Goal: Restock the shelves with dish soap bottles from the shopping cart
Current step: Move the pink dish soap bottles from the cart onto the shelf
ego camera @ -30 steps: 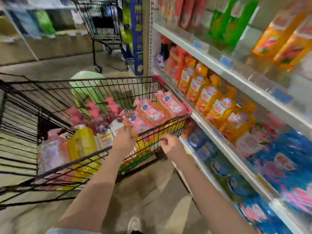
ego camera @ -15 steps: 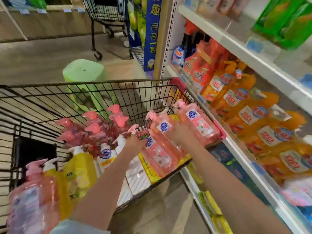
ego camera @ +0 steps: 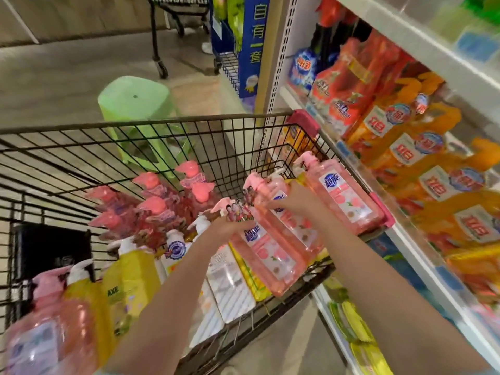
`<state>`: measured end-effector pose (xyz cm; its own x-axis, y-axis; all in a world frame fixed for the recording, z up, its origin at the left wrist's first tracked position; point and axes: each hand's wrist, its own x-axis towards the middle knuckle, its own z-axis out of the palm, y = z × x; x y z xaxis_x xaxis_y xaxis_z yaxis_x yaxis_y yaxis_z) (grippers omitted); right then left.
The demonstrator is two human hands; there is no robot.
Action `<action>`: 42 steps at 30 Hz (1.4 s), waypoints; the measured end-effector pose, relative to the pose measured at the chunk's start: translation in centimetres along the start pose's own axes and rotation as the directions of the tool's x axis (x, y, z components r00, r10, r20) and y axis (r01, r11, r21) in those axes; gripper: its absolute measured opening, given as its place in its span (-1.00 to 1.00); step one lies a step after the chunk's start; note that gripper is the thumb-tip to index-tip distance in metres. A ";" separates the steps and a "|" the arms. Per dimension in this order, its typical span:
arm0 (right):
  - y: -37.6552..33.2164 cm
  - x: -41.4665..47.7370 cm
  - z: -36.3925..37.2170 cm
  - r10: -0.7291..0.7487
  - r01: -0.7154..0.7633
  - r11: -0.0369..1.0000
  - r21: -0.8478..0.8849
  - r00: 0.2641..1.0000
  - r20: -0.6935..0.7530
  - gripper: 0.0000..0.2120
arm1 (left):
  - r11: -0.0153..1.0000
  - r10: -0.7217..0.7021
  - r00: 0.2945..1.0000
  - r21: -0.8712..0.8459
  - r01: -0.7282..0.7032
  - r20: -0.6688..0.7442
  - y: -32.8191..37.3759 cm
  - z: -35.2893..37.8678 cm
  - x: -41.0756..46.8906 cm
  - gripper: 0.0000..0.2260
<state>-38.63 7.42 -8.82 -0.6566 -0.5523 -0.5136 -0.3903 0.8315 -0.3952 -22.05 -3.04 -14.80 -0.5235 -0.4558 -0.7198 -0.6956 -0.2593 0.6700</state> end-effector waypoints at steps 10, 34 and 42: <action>0.0 -1.2 -1.0 0.046 -0.039 0.992 0.119 0.997 -0.059 -0.12 | 0.972 0.039 0.993 -0.237 -0.012 0.111 -0.2 -0.1 -3.3 -0.05; 4.4 -19.6 -8.5 -0.224 0.483 0.822 0.302 0.761 -0.609 -0.53 | 0.640 0.745 0.619 0.524 -0.562 -0.247 5.9 2.7 -20.8 -0.23; 12.4 -30.3 -8.5 -0.193 0.511 0.814 0.275 0.685 -0.703 -0.34 | 0.499 0.862 0.459 0.514 -0.697 -0.214 7.4 8.8 -31.0 -0.22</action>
<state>-29.04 34.98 8.38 -0.8280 -0.4969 0.2599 -0.4764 0.3787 -0.7935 -15.31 16.70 10.88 -0.7348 -0.6151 0.2858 -0.2353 0.6264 0.7431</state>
